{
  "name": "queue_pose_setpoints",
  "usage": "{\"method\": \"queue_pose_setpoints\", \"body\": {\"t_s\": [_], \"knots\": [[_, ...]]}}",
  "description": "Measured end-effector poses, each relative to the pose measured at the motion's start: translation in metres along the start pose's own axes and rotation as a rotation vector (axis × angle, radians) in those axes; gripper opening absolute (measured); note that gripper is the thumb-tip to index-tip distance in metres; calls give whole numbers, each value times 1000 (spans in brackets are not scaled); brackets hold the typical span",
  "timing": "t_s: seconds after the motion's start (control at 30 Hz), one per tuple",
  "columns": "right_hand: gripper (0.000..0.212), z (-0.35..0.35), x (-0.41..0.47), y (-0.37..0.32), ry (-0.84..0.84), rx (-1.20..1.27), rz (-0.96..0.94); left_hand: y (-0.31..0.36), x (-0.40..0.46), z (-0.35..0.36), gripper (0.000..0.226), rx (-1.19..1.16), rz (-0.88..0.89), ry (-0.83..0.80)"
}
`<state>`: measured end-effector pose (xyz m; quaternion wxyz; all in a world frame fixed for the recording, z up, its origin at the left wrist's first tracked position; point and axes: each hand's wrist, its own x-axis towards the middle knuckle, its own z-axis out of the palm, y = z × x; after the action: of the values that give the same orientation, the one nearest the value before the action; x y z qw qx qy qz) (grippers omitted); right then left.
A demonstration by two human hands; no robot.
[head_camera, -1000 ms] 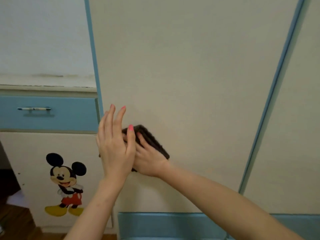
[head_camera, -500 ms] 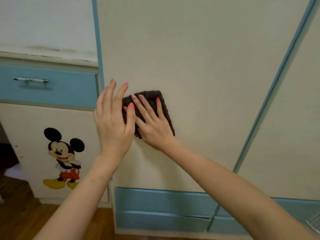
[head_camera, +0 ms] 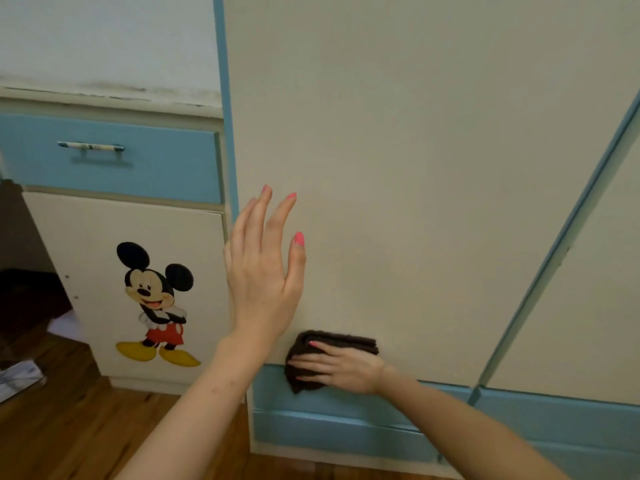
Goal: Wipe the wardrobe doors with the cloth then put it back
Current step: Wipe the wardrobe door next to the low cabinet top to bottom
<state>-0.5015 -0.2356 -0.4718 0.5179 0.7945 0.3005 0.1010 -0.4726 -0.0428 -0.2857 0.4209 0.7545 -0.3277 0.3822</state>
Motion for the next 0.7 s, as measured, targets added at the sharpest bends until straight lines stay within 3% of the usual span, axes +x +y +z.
{"method": "queue_pose_setpoints", "body": {"t_s": [0.13,0.23,0.4,0.47,0.6,0.7], "knots": [[61,-13,-61,69,230,70,286,12,3,8,45,-35,16,-12],[55,-26,-96,108,300,33,525,29,2,22,44,-67,42,-49],[59,-8,-92,72,334,1,661,50,-13,41,45,-100,86,-113],[56,10,-98,47,244,-11,548,52,-15,42,45,-108,84,-124],[66,36,-138,-5,-76,-129,94,50,-21,39,46,-100,93,-142],[68,37,-161,-2,-99,-146,69,50,-22,39,45,-81,135,-152]]}}
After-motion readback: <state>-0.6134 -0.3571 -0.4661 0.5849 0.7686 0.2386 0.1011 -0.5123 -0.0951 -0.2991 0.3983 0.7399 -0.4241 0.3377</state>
